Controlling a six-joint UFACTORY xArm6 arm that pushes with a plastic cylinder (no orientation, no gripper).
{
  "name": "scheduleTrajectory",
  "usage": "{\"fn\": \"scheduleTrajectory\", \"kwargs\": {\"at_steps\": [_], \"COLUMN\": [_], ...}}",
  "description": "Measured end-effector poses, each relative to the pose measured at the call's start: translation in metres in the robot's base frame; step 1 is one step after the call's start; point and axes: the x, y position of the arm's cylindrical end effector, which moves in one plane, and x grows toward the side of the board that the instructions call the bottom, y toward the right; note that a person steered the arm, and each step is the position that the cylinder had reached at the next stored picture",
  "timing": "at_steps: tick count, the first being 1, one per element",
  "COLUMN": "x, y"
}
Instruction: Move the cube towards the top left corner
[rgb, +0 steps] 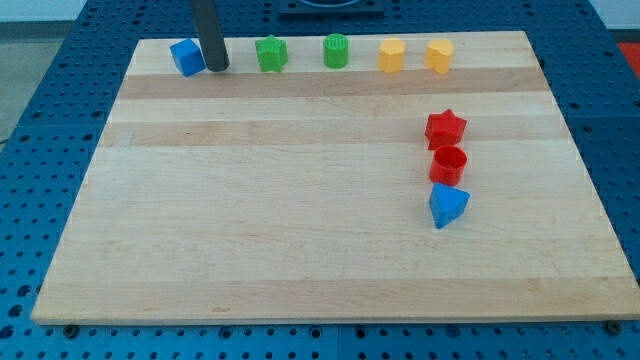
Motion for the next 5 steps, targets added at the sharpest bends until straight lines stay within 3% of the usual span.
{"fn": "scheduleTrajectory", "kwargs": {"at_steps": [3, 5], "x": [-0.003, -0.022], "y": [-0.016, 0.021]}}
